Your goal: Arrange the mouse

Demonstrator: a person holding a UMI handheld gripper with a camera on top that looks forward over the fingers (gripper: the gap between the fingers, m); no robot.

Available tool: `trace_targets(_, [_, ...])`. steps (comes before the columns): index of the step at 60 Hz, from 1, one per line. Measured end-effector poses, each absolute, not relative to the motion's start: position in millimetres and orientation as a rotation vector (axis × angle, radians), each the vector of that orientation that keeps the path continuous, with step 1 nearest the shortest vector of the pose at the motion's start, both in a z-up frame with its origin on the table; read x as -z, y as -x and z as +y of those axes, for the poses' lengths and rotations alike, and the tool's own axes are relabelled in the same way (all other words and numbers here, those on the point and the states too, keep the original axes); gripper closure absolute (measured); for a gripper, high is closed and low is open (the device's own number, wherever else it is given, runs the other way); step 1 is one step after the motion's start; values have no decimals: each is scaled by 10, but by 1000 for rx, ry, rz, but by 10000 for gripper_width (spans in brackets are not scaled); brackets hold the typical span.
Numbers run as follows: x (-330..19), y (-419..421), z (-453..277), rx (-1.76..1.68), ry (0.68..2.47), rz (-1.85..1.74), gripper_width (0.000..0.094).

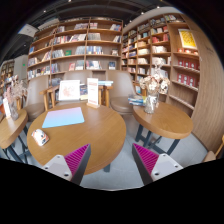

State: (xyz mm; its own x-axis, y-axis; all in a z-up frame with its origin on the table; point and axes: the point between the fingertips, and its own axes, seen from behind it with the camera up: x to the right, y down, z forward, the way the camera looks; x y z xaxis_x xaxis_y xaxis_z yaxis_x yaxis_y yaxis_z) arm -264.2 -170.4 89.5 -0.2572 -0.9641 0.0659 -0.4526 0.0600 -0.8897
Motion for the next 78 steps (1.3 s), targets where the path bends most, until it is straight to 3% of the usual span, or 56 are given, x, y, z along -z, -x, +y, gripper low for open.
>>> trace_targets(43, [-449,2417,586,903,1664,1515,78])
trace_targets(78, [-196,1669,1292,853,1704,1445,82])
